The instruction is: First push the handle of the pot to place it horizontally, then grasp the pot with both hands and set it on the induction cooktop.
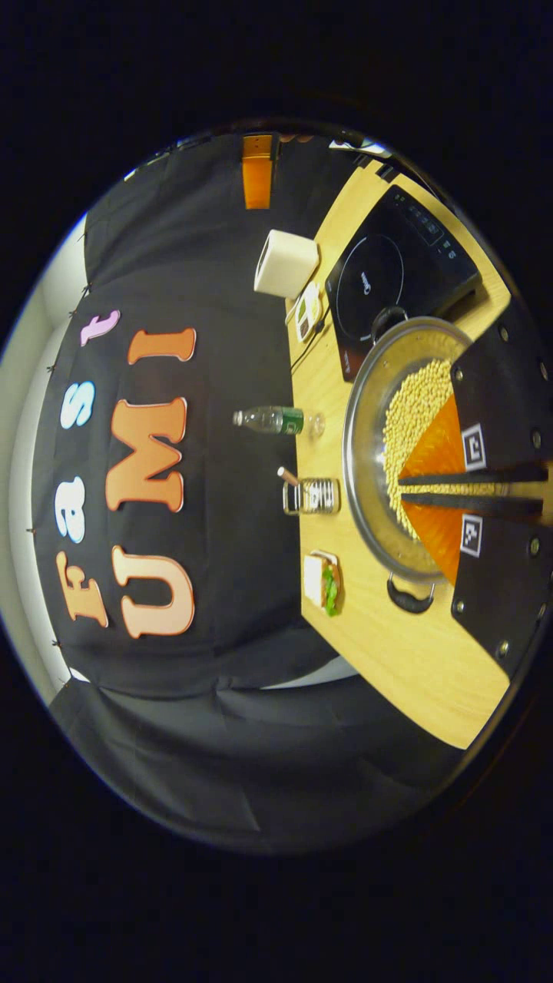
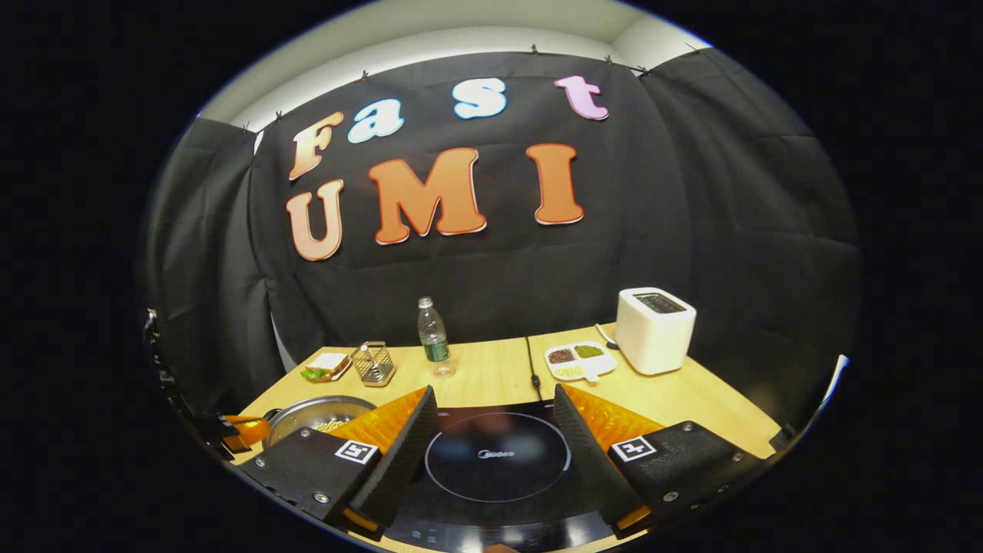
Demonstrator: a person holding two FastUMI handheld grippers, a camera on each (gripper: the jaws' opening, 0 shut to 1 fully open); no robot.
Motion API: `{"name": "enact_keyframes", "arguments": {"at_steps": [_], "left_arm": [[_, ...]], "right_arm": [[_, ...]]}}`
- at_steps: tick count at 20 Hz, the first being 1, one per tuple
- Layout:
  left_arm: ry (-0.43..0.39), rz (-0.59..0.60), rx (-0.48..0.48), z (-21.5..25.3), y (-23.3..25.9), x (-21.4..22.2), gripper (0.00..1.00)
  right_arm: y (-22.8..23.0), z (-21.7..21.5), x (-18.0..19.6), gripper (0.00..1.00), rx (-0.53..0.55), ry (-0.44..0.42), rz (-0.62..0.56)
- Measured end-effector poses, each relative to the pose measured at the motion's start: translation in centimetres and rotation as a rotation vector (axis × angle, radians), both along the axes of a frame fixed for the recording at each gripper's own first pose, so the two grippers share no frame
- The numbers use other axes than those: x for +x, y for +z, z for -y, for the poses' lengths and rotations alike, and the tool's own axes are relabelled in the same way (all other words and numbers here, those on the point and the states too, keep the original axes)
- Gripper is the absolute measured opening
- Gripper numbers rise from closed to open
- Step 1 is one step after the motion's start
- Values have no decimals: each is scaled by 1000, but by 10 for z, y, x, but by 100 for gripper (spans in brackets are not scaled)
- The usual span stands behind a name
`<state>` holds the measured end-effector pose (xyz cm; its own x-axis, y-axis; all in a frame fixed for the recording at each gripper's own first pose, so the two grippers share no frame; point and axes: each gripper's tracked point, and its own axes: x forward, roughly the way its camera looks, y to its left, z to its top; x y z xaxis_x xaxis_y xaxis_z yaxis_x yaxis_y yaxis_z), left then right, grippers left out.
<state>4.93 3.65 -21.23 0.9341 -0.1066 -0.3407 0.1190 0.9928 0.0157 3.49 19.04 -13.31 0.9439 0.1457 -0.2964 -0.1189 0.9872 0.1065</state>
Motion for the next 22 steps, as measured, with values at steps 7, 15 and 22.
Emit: {"name": "enact_keyframes", "arguments": {"at_steps": [7, 15, 22], "left_arm": [[108, -11, -24, -71, -22, 15, 68], [37, -127, -28, -80, -65, 44, 68], [16, -190, -4, -81, -87, 60, 69]], "right_arm": [[-58, -63, 8, 95, -52, 23, -115], [-109, -103, 13, 95, -115, 29, -243], [-149, -109, 20, 95, -175, 20, -352]]}}
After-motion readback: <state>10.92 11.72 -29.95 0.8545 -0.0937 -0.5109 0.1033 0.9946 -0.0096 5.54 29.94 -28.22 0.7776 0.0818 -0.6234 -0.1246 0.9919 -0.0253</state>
